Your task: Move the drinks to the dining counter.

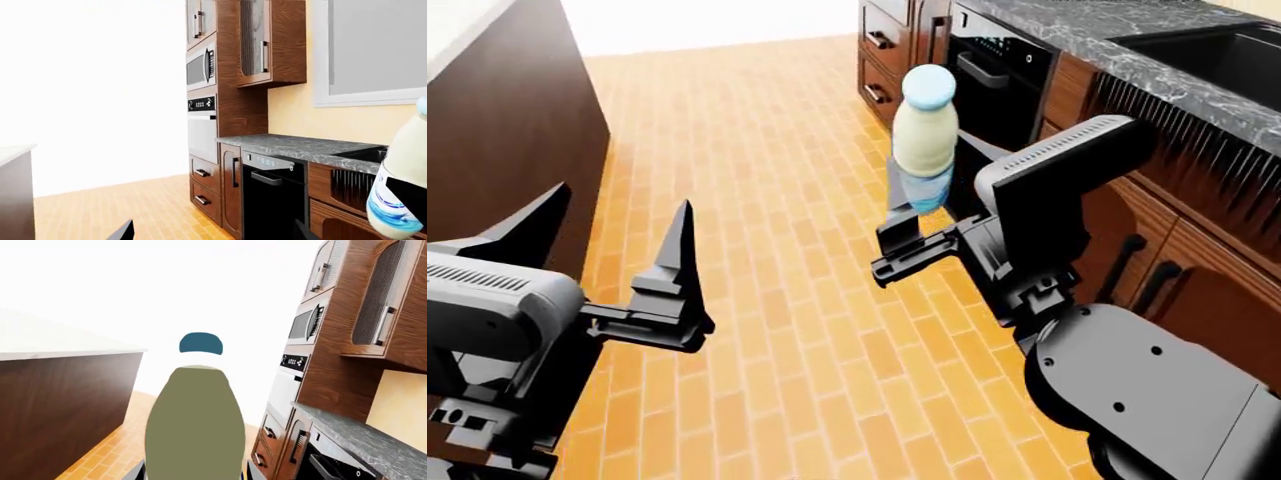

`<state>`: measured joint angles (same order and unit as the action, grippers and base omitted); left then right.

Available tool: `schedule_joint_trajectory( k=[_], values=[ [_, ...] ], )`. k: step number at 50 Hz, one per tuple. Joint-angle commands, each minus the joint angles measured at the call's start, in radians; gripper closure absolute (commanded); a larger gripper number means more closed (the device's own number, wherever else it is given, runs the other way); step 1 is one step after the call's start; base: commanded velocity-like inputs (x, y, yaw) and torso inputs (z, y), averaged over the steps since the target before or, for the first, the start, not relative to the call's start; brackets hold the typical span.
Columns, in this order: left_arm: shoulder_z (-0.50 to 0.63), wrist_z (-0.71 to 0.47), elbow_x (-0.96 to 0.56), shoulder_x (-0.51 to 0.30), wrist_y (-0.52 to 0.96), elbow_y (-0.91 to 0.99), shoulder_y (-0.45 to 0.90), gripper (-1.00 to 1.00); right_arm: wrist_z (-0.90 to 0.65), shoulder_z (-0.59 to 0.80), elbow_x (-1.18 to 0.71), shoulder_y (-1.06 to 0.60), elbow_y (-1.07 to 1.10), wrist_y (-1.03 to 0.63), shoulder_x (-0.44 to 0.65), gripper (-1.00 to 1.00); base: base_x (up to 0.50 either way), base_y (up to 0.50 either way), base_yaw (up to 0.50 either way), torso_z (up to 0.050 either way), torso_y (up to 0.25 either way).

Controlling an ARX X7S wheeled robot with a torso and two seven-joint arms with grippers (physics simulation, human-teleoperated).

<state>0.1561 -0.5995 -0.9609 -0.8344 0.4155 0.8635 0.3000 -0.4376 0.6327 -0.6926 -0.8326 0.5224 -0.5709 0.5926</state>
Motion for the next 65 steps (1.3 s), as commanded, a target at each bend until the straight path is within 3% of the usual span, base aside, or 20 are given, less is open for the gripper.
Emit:
schedule_joint_trajectory(
  k=[1, 57, 65],
  values=[
    [0.002, 0.001, 0.0, -0.002, -0.004, -0.001, -0.001, -1.0, 0.004, -0.006, 0.029, -0.006, 0.006, -0.003, -0.001, 1.0, 0.0, 0.0, 0.5, 0.0, 0.0],
    [0.022, -0.004, 0.005, -0.001, -0.006, -0.008, 0.01, -1.0, 0.009, -0.004, 0.004, -0.003, 0.016, -0.011, 0.008, 1.0, 0.0, 0.0, 0.5, 0.0, 0.001],
    [0.019, -0.003, 0.002, -0.003, -0.01, -0.01, 0.008, -1.0, -0.033, -0.064, -0.034, 0.007, -0.019, 0.004, -0.008, 1.0, -0.25, -0.02, 0.0, 0.0, 0.0]
  ],
)
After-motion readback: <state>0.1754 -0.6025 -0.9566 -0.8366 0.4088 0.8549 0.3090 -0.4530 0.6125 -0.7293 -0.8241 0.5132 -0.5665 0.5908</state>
